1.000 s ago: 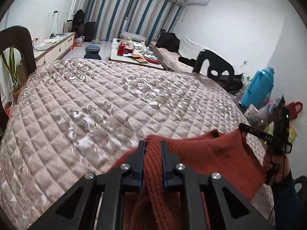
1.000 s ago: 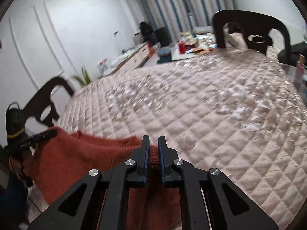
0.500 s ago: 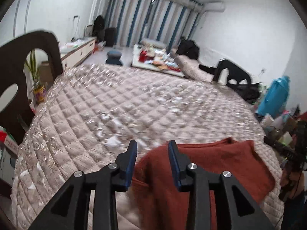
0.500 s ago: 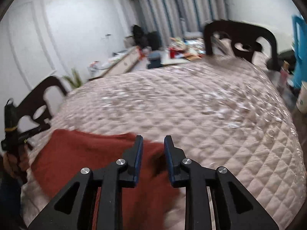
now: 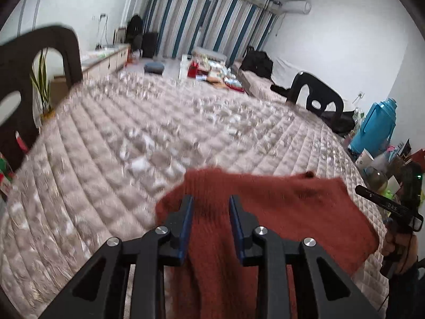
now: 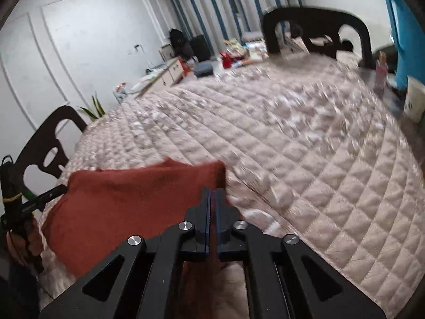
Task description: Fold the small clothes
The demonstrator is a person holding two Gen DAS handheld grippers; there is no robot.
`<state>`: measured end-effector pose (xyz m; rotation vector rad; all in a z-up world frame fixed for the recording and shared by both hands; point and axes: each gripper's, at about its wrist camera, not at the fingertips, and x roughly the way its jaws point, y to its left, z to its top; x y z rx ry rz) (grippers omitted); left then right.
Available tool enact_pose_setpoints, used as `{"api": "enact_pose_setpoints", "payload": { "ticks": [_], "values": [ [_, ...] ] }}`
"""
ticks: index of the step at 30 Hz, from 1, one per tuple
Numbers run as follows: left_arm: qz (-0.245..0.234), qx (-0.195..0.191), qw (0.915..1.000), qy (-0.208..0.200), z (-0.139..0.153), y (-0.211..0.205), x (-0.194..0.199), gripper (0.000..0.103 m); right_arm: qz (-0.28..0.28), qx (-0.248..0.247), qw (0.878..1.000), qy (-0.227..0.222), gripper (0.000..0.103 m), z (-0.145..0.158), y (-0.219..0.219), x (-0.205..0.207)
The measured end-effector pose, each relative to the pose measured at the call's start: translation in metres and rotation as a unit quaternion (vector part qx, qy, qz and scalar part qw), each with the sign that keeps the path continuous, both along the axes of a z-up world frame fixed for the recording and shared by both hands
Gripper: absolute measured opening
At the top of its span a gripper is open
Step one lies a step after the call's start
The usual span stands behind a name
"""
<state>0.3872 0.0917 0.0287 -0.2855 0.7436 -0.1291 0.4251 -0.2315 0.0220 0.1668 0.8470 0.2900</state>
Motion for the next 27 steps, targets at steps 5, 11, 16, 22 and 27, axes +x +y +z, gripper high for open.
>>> {"api": "enact_pose_setpoints", "payload": {
  "ticks": [5, 11, 16, 22, 27],
  "values": [
    [-0.009, 0.04, 0.9991, -0.009, 0.008, -0.027, 0.019, 0.033, 0.032, -0.019, 0.999, -0.002, 0.003, -0.001, 0.041, 0.02],
    [0.016, 0.018, 0.9992, 0.031, -0.033, -0.009, 0.033, 0.033, -0.006, -0.015, 0.999, 0.047, 0.002, -0.04, 0.017, 0.049],
    [0.014, 0.021, 0.9993, 0.027, -0.024, -0.006, 0.02, 0.033, -0.01, -0.053, 0.998, 0.023, 0.002, -0.024, 0.02, 0.025],
    [-0.004, 0.043, 0.9989, -0.019, 0.003, -0.016, -0.032, 0.034, 0.005, -0.07, 0.996, -0.049, 0.004, 0.015, 0.035, -0.038],
    [-0.032, 0.035, 0.9989, 0.005, -0.015, -0.024, -0.058, 0.041, 0.043, -0.087, 0.995, -0.018, 0.004, -0.002, 0.048, -0.077]
  ]
}}
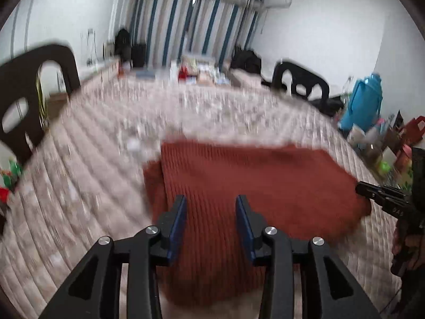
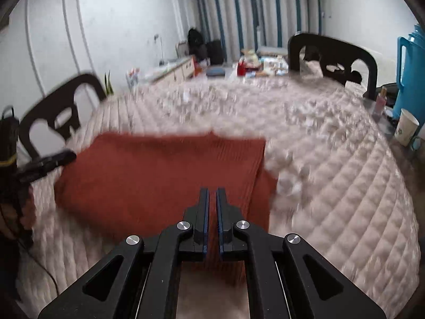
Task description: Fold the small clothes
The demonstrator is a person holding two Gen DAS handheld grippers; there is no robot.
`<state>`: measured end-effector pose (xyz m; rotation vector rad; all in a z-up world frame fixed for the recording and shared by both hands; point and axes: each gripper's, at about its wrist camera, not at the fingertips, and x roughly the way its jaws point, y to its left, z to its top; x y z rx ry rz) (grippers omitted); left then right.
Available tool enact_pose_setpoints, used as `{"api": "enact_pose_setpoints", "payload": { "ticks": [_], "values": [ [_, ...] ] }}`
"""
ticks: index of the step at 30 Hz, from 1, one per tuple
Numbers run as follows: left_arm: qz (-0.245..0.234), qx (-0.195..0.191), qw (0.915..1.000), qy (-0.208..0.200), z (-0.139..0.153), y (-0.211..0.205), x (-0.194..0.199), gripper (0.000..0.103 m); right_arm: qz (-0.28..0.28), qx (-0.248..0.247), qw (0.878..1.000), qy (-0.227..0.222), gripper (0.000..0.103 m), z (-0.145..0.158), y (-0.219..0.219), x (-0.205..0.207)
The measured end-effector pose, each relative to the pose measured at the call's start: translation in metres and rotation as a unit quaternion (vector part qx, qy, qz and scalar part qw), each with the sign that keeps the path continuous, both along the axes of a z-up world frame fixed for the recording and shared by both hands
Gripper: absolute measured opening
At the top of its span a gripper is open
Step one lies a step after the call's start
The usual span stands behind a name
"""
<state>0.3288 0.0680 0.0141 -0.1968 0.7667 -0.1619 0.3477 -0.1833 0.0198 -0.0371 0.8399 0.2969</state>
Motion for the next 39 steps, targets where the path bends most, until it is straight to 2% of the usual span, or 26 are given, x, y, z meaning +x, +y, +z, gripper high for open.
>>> {"api": "enact_pose_setpoints", "payload": {
  "ticks": [1, 2, 4, 6, 9, 11, 13, 14, 19, 22, 26, 28, 30, 31, 33, 36, 39],
  "values": [
    [0.0, -0.006, 0.9999, 0.011, -0.009, 0.002, -0.002, 0.041, -0.004, -0.012, 1.0, 0.008, 0.004, -0.008, -0.002, -0.003],
    [0.0, -0.009, 1.0, 0.003, -0.012, 0.004, -0.005, 0.042, -0.006, -0.014, 1.0, 0.011, 0.004, -0.014, -0.005, -0.005],
    [0.014, -0.027, 0.9995, 0.006, -0.008, 0.013, -0.009, 0.042, -0.014, 0.015, 1.0, 0.014, 0.004, -0.016, -0.018, -0.01],
    [0.023, -0.017, 0.9996, 0.001, -0.002, 0.014, -0.017, 0.042, -0.027, 0.017, 0.999, 0.01, 0.005, -0.008, -0.024, -0.016],
    [0.014, -0.001, 0.9998, -0.011, -0.001, 0.008, -0.035, 0.042, -0.016, 0.021, 1.0, -0.008, 0.005, 0.005, -0.023, -0.032],
    [0.01, 0.011, 0.9999, -0.009, -0.008, 0.006, -0.04, 0.043, -0.01, 0.017, 1.0, -0.002, 0.005, 0.0, -0.02, -0.036],
    [0.017, -0.018, 0.9995, 0.021, -0.016, 0.015, -0.036, 0.044, -0.019, 0.001, 0.999, 0.032, 0.005, -0.018, -0.021, -0.027],
    [0.021, -0.029, 0.9991, 0.021, -0.016, 0.019, -0.037, 0.046, -0.023, 0.015, 0.999, 0.033, 0.005, -0.021, -0.024, -0.025],
    [0.031, -0.01, 0.9995, -0.003, 0.0, 0.018, -0.047, 0.046, -0.025, 0.032, 0.999, -0.009, 0.005, 0.005, -0.022, -0.031],
    [0.027, -0.012, 0.9993, -0.024, 0.013, 0.011, -0.039, 0.046, -0.023, 0.048, 0.998, -0.025, 0.005, 0.014, -0.018, -0.024],
    [0.023, -0.028, 0.9988, -0.034, 0.019, 0.002, -0.012, 0.046, -0.033, 0.056, 0.998, -0.009, 0.005, 0.001, -0.012, 0.002],
    [0.025, -0.027, 0.9992, -0.019, 0.01, -0.002, 0.005, 0.046, -0.053, 0.044, 0.998, -0.003, 0.005, -0.012, -0.016, 0.011],
    [0.02, -0.029, 0.9993, 0.013, -0.011, -0.001, 0.019, 0.046, -0.062, 0.064, 0.996, 0.002, 0.003, -0.02, -0.026, 0.014],
    [0.016, -0.037, 0.9991, 0.012, -0.016, 0.001, 0.019, 0.046, -0.064, 0.081, 0.995, 0.001, 0.003, -0.022, -0.033, 0.013],
    [0.015, -0.055, 0.9983, 0.009, -0.014, 0.006, 0.017, 0.046, -0.071, 0.083, 0.994, 0.003, 0.002, -0.022, -0.039, 0.013],
    [0.019, -0.045, 0.9987, 0.013, -0.011, 0.002, 0.015, 0.046, -0.074, 0.089, 0.993, 0.005, 0.002, -0.018, -0.043, 0.012],
    [0.015, -0.026, 0.9995, 0.005, 0.001, -0.008, 0.014, 0.047, -0.072, 0.083, 0.994, -0.013, 0.003, -0.007, -0.035, 0.011]
  ]
}}
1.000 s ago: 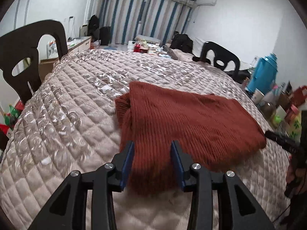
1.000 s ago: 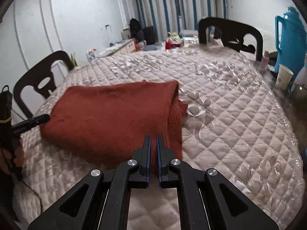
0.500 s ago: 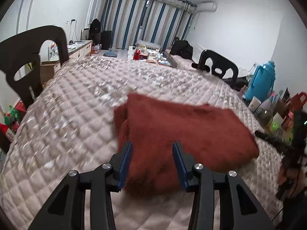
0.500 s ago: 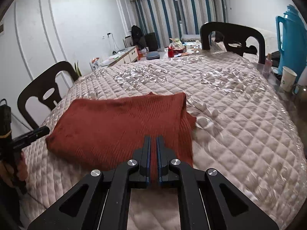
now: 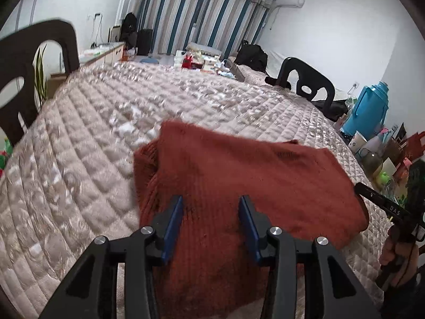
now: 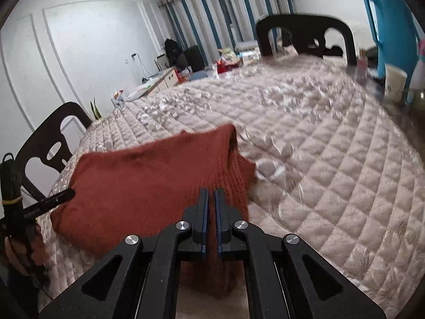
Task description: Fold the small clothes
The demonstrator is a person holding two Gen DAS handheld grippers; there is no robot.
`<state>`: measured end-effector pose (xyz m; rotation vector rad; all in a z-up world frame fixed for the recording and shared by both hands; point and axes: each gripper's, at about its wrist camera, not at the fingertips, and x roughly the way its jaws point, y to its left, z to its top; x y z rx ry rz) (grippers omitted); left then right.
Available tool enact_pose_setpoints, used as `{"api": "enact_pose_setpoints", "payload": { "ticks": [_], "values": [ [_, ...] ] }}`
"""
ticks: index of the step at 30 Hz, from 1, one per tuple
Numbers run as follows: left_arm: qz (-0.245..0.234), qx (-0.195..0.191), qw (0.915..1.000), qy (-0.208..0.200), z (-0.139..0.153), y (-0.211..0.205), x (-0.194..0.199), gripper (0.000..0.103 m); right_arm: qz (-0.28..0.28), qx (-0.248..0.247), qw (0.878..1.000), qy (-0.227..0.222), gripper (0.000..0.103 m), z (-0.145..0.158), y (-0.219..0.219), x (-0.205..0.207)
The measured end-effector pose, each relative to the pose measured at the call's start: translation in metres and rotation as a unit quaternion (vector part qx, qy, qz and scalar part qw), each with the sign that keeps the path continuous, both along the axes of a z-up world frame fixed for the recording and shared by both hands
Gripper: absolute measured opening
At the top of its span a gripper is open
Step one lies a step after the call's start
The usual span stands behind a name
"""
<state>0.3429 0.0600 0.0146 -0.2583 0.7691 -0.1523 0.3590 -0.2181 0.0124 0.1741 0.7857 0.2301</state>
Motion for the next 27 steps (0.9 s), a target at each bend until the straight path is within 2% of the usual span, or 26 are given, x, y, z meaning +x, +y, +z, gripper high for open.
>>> {"api": "enact_pose_setpoints", "payload": {
  "ticks": [6, 10, 14, 17, 19, 21, 23, 25, 27],
  "values": [
    [-0.002, 0.033, 0.9993, -0.019, 0.02, -0.015, 0.031, 0.047, 0.025, -0.021, 0.999, 0.0, 0.005, 0.01, 0.03, 0.026],
    [0.014, 0.056, 0.9982, 0.013, 0.012, -0.02, 0.062, 0.047, 0.057, -0.043, 0.997, 0.012, 0.005, 0.008, 0.067, 0.052],
    [0.017, 0.061, 0.9977, 0.024, 0.012, -0.025, 0.071, 0.047, 0.077, -0.05, 0.995, 0.036, 0.005, 0.003, 0.102, 0.078],
    [0.027, 0.079, 0.9957, 0.038, 0.004, -0.027, 0.082, 0.049, 0.076, -0.066, 0.993, 0.064, 0.005, -0.012, 0.116, 0.097],
    [0.035, 0.084, 0.9944, 0.053, -0.01, -0.023, 0.089, 0.049, 0.071, -0.081, 0.989, 0.099, 0.006, -0.029, 0.118, 0.108],
    [0.033, 0.084, 0.995, 0.044, -0.009, -0.023, 0.086, 0.049, 0.069, -0.048, 0.992, 0.099, 0.006, -0.03, 0.11, 0.108],
    [0.032, 0.078, 0.9956, 0.04, -0.005, -0.021, 0.081, 0.049, 0.066, -0.026, 0.994, 0.088, 0.009, -0.024, 0.099, 0.1],
    [0.032, 0.078, 0.996, 0.029, 0.001, -0.02, 0.073, 0.049, 0.058, -0.038, 0.996, 0.058, 0.013, -0.013, 0.087, 0.084],
    [0.037, 0.086, 0.9955, 0.02, 0.003, -0.018, 0.066, 0.049, 0.043, -0.044, 0.997, 0.043, 0.014, -0.006, 0.074, 0.07]
  ]
}}
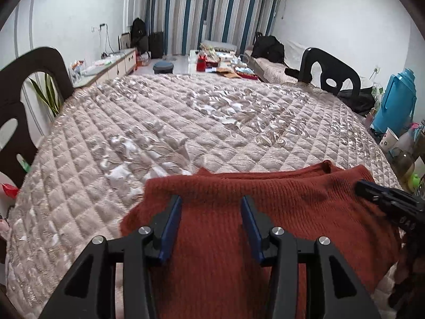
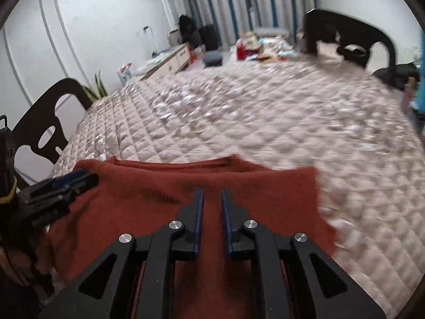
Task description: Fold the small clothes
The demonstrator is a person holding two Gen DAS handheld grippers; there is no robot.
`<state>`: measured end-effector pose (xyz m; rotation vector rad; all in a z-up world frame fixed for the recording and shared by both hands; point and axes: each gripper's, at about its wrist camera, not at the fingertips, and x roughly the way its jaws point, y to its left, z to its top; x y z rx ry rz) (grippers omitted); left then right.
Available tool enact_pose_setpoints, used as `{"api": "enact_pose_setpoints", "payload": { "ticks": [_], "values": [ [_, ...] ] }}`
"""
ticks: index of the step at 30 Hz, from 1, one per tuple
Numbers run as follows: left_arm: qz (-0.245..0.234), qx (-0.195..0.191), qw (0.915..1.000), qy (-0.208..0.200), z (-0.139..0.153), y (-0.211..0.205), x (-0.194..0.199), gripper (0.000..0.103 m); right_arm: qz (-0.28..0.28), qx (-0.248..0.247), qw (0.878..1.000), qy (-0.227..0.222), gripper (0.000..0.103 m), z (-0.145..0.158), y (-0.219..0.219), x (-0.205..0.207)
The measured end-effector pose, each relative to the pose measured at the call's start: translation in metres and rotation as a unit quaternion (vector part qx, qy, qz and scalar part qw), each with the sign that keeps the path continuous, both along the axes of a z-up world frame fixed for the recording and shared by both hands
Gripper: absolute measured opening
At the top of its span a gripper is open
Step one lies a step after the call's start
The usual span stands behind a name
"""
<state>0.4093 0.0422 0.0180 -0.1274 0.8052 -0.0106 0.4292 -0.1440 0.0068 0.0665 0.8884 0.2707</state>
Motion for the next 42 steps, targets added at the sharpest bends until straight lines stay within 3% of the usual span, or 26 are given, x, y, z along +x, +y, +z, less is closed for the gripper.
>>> {"api": "enact_pose_setpoints", "payload": {
  "ticks": [3, 5, 8, 13, 27, 29, 36, 42],
  "values": [
    [0.016, 0.003, 0.9998, 0.009, -0.011, 0.007, 0.0, 0.05, -0.025, -0.008, 1.0, -0.01, 0.014, 0.001, -0.021, -0.011],
    [0.022, 0.003, 0.9997, 0.011, -0.018, 0.009, 0.003, 0.051, -0.045, -0.019, 0.999, 0.006, 0.014, -0.012, -0.036, -0.007],
    [0.017, 0.022, 0.9996, 0.01, -0.017, 0.002, 0.003, 0.052, -0.037, 0.0, 0.999, -0.001, 0.014, -0.019, -0.043, -0.005],
    [0.018, 0.012, 0.9998, 0.001, -0.006, 0.005, -0.012, 0.052, -0.038, -0.005, 0.999, -0.012, 0.014, -0.006, -0.043, -0.016],
    [0.003, 0.014, 0.9997, -0.02, 0.011, -0.004, -0.08, 0.052, 0.032, 0.002, 0.999, -0.043, 0.018, 0.022, -0.012, -0.084],
    [0.006, -0.002, 0.9999, -0.015, 0.009, 0.0, -0.091, 0.052, 0.048, -0.003, 0.998, -0.047, 0.019, 0.024, -0.002, -0.09],
    [0.013, -0.117, 0.993, 0.001, -0.01, 0.02, -0.14, 0.052, 0.088, -0.034, 0.994, -0.053, 0.019, 0.016, 0.035, -0.096],
    [0.027, -0.178, 0.9836, 0.015, -0.03, 0.026, -0.147, 0.054, 0.12, -0.068, 0.988, -0.063, 0.019, 0.001, 0.06, -0.095]
  ]
}}
